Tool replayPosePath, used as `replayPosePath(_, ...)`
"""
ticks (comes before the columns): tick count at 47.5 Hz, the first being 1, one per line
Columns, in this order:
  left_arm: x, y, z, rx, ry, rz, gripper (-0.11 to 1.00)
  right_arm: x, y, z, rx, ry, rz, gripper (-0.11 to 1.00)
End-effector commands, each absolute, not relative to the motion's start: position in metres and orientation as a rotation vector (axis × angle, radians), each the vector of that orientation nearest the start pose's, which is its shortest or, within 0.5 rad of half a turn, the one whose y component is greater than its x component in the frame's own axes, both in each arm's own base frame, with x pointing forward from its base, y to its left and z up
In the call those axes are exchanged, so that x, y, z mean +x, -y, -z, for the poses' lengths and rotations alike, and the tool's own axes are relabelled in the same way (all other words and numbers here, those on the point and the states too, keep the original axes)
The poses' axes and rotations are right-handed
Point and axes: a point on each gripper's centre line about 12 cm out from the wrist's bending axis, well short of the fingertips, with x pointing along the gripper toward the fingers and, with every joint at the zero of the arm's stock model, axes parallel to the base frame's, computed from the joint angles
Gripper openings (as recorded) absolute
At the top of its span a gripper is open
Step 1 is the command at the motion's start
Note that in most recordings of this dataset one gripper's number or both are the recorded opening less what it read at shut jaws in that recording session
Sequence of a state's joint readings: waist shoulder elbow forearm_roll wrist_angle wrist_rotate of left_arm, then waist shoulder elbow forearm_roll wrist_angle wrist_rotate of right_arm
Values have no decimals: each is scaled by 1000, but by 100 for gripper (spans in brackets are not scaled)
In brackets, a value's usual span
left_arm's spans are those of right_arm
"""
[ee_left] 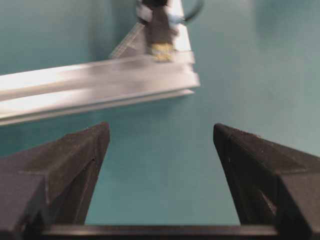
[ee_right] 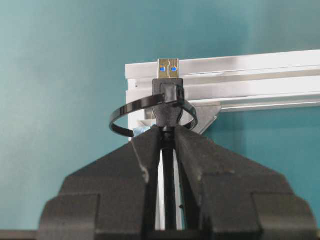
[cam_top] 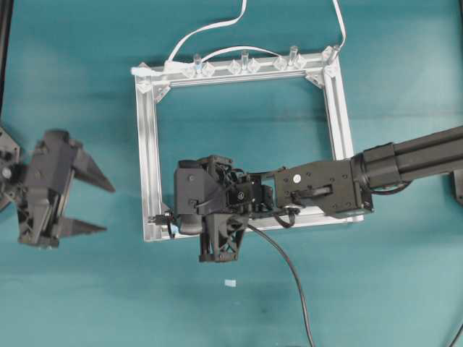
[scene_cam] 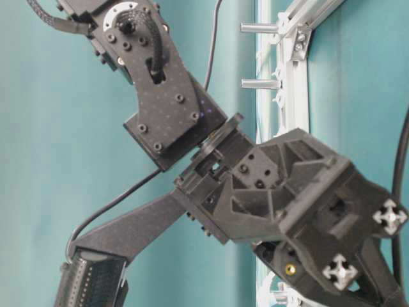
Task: Insert the wire through the string loop located on the left side.
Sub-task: 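Bring the left gripper to the plug tip and grasp it beyond the loop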
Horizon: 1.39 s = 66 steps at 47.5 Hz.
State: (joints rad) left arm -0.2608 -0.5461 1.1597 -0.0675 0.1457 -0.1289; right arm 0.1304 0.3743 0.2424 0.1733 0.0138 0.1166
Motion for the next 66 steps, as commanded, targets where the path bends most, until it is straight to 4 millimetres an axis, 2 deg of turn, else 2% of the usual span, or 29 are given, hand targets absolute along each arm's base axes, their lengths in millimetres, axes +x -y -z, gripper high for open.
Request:
replayPosePath(1, 224, 69, -161, -99, -780, 205, 85, 507, -67, -163, 240, -588, -45, 14)
replayPosePath(11, 227, 73, -152, -107, -809, 204, 85, 507, -67, -163, 237, -588, -46, 14)
replayPosePath(39, 235, 74, -158, -120, -786, 200, 85, 509, -67, -165, 217, -581, -53, 14)
replayPosePath(58, 245, 57, -164, -155, -720, 132, 85, 508, -67, -165, 219, -583, -52, 14)
replayPosePath(66, 244, 56, -162, -157, -724, 128, 85, 508, -67, -165, 219, -583, -52, 14)
